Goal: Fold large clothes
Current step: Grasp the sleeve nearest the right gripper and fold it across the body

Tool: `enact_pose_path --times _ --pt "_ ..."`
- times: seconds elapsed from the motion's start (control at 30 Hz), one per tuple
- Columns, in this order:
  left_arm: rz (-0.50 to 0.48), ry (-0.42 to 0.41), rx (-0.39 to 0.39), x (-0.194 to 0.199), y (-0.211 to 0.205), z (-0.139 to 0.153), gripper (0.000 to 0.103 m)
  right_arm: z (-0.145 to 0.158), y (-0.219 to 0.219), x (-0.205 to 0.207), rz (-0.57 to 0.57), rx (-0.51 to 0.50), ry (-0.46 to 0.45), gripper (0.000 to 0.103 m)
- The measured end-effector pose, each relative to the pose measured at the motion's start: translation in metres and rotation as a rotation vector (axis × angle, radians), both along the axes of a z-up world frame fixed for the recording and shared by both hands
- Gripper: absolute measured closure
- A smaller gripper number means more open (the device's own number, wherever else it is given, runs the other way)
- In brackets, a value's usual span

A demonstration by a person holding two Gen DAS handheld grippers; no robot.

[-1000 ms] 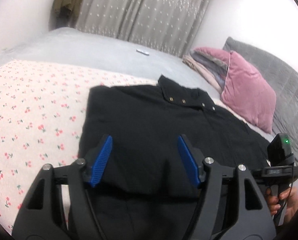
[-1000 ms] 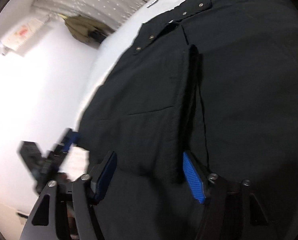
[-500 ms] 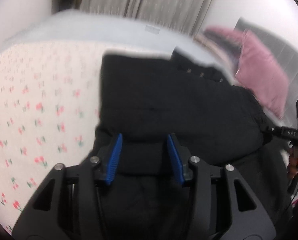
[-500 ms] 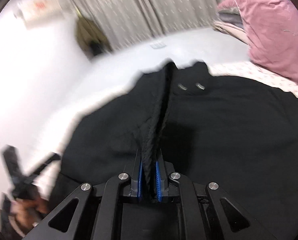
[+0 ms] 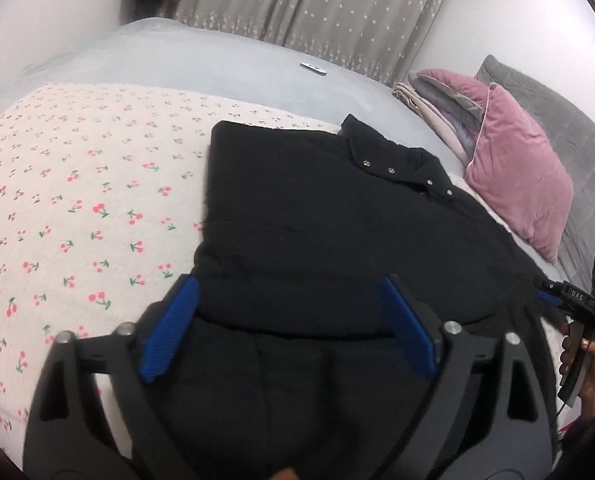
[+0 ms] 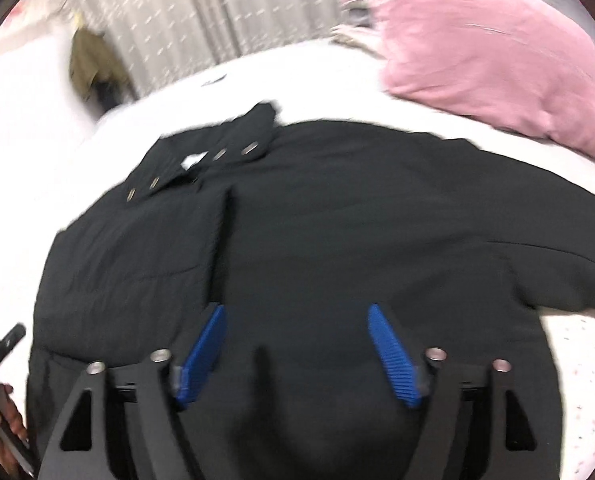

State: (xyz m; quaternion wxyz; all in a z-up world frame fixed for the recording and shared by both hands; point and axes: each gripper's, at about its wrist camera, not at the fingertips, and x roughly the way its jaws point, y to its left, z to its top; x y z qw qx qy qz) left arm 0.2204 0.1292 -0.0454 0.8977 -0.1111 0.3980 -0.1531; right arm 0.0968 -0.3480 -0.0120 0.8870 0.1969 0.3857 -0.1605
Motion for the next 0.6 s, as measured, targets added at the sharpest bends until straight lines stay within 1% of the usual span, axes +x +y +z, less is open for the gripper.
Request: enact_pose_path --times 0.07,0.1,0.13,0.27,0.33,0.47,0.5,0.6 --pt "0.010 0.003 -0.005 -0.004 0.000 0.003 0.004 0.006 -0.032 -0.018 -0.061 0.044 -0.016 0.022" --pt "0.018 0.009 -0.003 -0.007 0.000 0.004 0.003 0.007 -0.055 -0.033 -0.112 0.076 -0.024 0.022" --pt "0.022 0.015 0.002 -0.008 0.000 0.003 0.001 0.006 -0.069 -0.039 -0.144 0.091 -0.028 0.021" --pt "0.037 0.048 0.010 -0.011 0.001 -0.002 0.001 -0.002 -0.139 -0.095 -0.333 0.170 -0.061 0.021" --pt "0.042 0.056 0.009 -0.011 0.001 -0.003 0.001 -0.009 -0.167 -0.120 -0.412 0.171 -0.055 0.021" --pt "0.045 0.075 0.010 -0.009 0.000 -0.006 0.001 -0.022 -0.215 -0.164 -0.582 0.141 -0.029 0.021" --pt "0.044 0.082 0.008 -0.008 0.000 -0.006 0.001 -0.027 -0.231 -0.177 -0.640 0.147 -0.027 0.021" --pt "0.035 0.096 -0.002 -0.008 -0.001 -0.009 0.001 -0.038 -0.259 -0.203 -0.764 0.163 -0.017 0.021"
